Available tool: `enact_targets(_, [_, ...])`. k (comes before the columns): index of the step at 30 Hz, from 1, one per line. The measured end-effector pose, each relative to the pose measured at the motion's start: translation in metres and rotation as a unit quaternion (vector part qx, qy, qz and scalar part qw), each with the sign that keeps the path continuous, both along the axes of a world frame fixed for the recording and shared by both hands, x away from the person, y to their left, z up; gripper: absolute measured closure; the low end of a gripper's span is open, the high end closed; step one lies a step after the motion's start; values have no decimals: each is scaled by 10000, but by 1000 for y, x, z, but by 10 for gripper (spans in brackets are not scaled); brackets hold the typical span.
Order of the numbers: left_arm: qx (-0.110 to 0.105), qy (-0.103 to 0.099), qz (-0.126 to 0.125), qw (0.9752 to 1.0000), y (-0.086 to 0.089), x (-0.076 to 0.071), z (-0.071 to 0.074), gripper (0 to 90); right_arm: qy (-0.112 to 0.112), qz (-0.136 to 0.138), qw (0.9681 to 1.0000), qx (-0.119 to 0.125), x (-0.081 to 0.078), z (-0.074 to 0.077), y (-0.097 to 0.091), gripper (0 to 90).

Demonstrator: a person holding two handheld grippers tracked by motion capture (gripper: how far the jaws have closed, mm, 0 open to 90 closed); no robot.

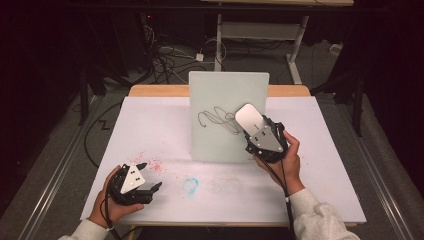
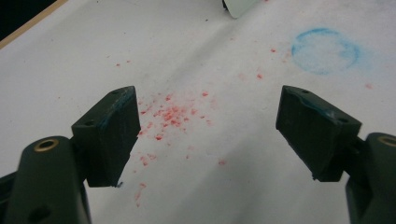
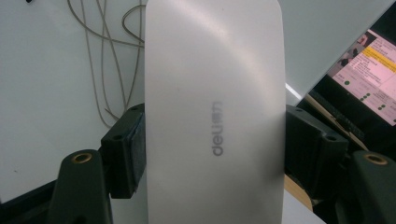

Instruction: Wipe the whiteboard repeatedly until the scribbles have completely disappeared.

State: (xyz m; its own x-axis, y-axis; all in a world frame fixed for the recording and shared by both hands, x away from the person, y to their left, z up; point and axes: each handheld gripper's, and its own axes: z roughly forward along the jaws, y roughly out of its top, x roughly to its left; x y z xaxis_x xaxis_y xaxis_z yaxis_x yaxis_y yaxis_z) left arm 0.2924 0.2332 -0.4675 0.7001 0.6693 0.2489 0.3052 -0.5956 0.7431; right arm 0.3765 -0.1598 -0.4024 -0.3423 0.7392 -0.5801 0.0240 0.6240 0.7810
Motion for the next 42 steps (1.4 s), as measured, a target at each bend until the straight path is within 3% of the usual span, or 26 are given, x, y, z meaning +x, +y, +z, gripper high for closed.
enact_targets(14, [33, -78, -15, 10000, -1, -1, 1, 217, -17, 50, 9997, -244, -6, -17, 8, 310])
enact_targets(20, [57, -115, -27, 9999, -1, -2, 2, 221, 80, 172, 9993, -337, -9, -26, 11, 310])
enact_targets(26, [74, -118, -35, 9999, -2, -2, 2, 221, 86, 221, 9979, -596, -13, -36, 15, 310])
enact_targets(32, [90, -116, -36, 9999, -1, -3, 2, 221, 71, 226, 9989, -393, -12, -32, 10, 310])
enact_targets(37, [107, -110, -34, 9999, -1, -3, 2, 221, -74, -81, 9999, -19, -6, -18, -10, 310])
enact_targets(42, [108, -118, -64, 9999, -2, -3, 2, 221, -51, -266, 9995, 130, -3, -12, -22, 310])
